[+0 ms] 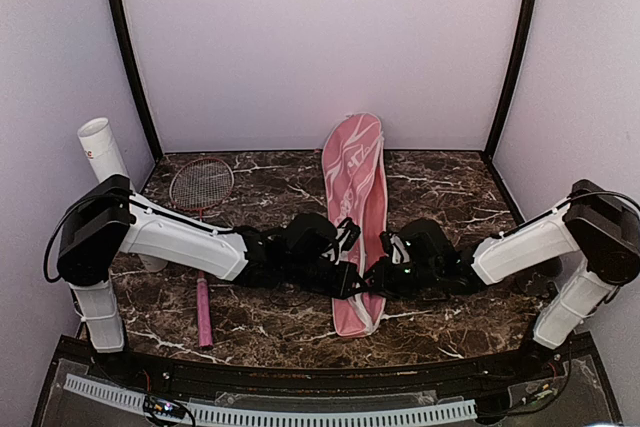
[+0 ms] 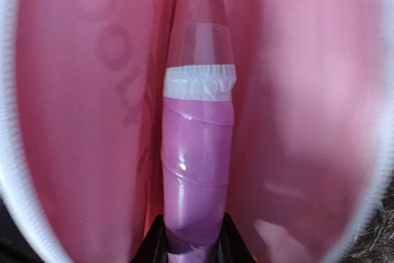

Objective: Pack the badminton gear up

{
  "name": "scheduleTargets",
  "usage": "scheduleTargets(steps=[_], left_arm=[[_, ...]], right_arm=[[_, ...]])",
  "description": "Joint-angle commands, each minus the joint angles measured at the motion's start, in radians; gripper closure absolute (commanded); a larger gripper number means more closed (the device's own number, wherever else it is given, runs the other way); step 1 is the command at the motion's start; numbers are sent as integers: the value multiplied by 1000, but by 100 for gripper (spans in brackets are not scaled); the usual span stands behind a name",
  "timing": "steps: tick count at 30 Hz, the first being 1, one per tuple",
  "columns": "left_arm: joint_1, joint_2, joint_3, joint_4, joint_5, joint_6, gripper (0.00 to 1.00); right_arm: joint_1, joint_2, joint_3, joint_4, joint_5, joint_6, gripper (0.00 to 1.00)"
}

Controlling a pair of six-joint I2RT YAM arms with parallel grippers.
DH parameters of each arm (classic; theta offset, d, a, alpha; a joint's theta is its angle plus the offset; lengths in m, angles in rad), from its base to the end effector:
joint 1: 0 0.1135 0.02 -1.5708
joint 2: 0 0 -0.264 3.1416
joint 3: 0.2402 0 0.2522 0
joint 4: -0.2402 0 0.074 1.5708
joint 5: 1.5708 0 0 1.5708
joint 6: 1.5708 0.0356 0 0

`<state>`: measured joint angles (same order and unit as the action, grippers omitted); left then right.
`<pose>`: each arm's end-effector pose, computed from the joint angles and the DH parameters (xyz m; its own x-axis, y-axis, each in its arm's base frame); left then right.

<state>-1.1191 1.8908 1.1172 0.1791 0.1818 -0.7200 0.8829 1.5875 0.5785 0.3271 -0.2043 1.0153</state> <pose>0.1734 -0.3722 0.1748 -0.8104 0.1846 -0.5560 0.5532 0.5537 -0.6224 0.1787 0.2288 0.1335 -0.9388 0.1681 -0.3008 -0.1117 0.6774 0.7271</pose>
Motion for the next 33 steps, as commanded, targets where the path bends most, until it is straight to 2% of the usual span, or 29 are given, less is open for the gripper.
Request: scheduleTargets(steps=[1, 11, 17, 22, 26, 30, 33], left_arm=[[-28, -68, -12, 93, 142, -15, 100], [-28, -83, -10, 150, 147, -30, 100], [-25, -93, -11, 83, 87, -24, 100], [-11, -116, -26, -40, -28, 8, 100], [-2, -125, -24, -127, -81, 41, 100], [-1, -135, -34, -147, -84, 56, 100], [0, -142, -43, -150, -81, 63, 95]], right_arm=[[-9, -1, 67, 146, 94, -54, 100], [-8, 42, 71, 145, 83, -64, 100], [-11, 14, 77, 100, 91, -79, 76], [-11, -106, 65, -17, 135, -106, 58], [-14, -213, 18, -104, 188, -105, 49], [-18, -336, -41, -182, 252, -89, 41], [-22, -408, -77, -214, 301, -76, 35]])
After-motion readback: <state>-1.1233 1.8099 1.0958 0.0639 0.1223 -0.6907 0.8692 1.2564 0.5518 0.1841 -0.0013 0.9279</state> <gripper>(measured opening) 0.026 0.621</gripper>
